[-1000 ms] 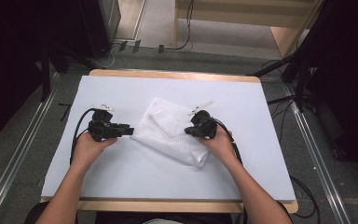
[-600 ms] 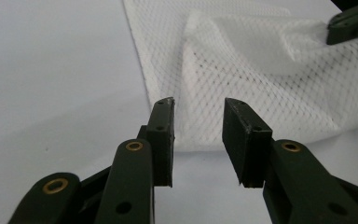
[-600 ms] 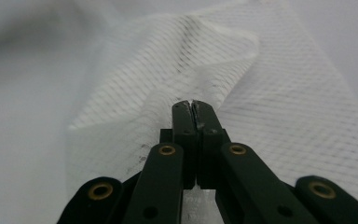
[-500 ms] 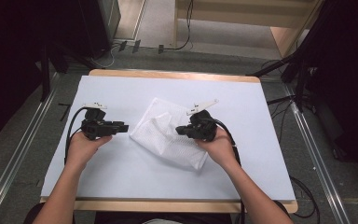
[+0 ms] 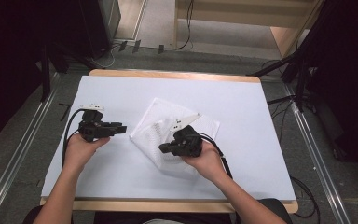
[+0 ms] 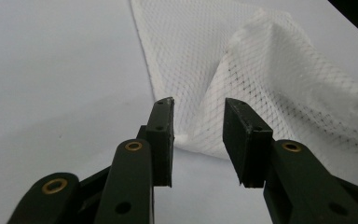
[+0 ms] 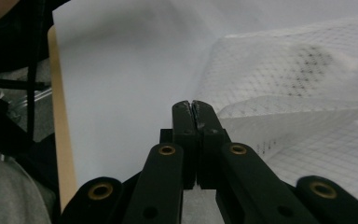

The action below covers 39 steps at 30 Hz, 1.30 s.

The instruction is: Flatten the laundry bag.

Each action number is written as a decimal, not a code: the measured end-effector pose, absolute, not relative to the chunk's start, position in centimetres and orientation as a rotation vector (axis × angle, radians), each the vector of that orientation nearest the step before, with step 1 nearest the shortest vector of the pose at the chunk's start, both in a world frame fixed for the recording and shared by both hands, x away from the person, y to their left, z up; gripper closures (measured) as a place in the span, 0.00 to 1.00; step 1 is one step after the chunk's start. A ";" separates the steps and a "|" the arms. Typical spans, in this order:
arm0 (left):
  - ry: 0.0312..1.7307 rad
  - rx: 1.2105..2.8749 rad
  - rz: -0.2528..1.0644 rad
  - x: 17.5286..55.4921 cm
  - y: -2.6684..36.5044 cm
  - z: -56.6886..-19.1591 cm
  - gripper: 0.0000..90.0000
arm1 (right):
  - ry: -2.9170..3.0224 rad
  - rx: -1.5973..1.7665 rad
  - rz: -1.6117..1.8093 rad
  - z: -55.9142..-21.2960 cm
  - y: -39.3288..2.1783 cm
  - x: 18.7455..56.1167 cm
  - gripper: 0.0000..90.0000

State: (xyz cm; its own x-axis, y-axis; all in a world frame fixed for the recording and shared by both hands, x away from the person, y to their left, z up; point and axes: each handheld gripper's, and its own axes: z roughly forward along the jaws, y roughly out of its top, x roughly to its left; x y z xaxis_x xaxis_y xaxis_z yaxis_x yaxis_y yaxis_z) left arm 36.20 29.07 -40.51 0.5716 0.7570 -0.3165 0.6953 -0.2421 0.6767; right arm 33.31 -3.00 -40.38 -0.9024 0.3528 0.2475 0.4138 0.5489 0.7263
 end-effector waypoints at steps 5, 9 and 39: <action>1.154 1.986 0.095 36.2 28.7 -40.4 0.71 | -2.681 -0.651 -1.299 -40.5 -2.8 31.9 1.00; 1.144 1.998 0.101 36.4 28.5 -40.3 0.71 | -2.664 -0.625 -1.299 -40.7 -2.6 30.7 1.00; 1.181 2.056 0.051 38.9 28.4 -42.4 0.65 | -2.713 -0.777 -1.455 -39.4 -7.8 31.2 0.74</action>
